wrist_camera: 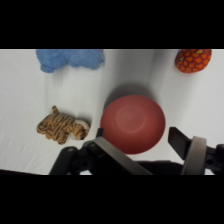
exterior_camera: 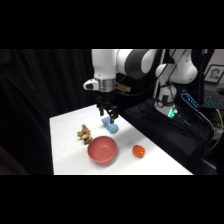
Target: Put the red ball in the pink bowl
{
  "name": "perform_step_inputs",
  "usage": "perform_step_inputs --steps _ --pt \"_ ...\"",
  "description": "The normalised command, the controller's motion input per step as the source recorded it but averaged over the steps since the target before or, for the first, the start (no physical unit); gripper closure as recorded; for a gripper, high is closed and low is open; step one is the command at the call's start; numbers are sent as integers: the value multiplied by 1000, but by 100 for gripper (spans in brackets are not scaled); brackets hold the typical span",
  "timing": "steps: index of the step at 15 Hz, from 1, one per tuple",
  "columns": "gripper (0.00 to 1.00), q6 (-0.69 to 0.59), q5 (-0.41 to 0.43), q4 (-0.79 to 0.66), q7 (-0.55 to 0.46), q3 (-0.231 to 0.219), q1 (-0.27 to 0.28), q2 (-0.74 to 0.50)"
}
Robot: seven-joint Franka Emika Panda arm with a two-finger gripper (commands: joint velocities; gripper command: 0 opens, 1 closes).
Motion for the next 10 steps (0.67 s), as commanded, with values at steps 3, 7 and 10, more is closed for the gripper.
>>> perform_step_inputs --steps 3,7,10 --pt "0 30 -16 -305 246 94 113 -325" --pt "0 74 -8 -287 243 103 112 -265" --pt "0 151 12 -283 188 95 101 -212"
